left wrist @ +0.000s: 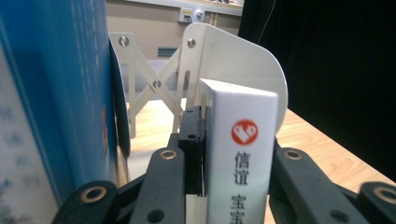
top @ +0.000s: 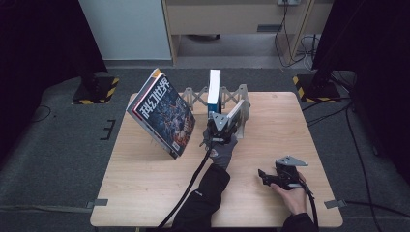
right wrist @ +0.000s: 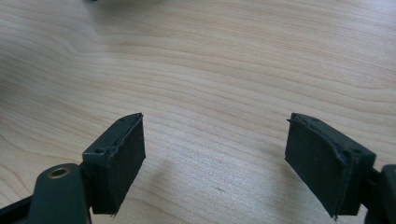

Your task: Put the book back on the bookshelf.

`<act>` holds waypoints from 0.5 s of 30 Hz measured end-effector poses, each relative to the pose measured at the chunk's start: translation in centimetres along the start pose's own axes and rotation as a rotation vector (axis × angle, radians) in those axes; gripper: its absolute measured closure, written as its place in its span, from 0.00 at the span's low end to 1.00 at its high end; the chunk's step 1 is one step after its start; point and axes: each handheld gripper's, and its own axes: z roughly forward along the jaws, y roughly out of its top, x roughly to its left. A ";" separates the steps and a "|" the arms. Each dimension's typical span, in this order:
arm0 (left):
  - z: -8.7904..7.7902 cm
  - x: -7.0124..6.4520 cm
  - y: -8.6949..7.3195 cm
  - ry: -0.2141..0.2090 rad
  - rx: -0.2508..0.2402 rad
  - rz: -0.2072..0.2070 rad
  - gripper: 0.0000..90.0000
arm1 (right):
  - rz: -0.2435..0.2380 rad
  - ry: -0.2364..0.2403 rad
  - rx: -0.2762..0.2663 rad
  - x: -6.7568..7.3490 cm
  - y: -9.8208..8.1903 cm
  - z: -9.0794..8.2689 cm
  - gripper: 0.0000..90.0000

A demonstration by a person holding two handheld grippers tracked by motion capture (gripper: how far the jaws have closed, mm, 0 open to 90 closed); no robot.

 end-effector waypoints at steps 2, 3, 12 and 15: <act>-0.2 0.0 -0.4 -0.011 0.019 0.007 0.79 | -0.003 -0.002 0.000 0.0 0.0 0.0 0.23; -0.3 0.0 -0.7 -0.012 0.029 0.013 0.79 | -0.003 -0.003 0.002 0.0 0.0 0.1 0.23; -0.6 0.4 -2.0 -0.026 0.045 0.004 0.79 | -0.011 0.001 0.012 0.1 -0.1 0.2 0.23; -0.6 0.3 -2.1 -0.032 0.047 0.012 0.78 | -0.014 0.001 0.012 0.1 -0.1 0.2 0.23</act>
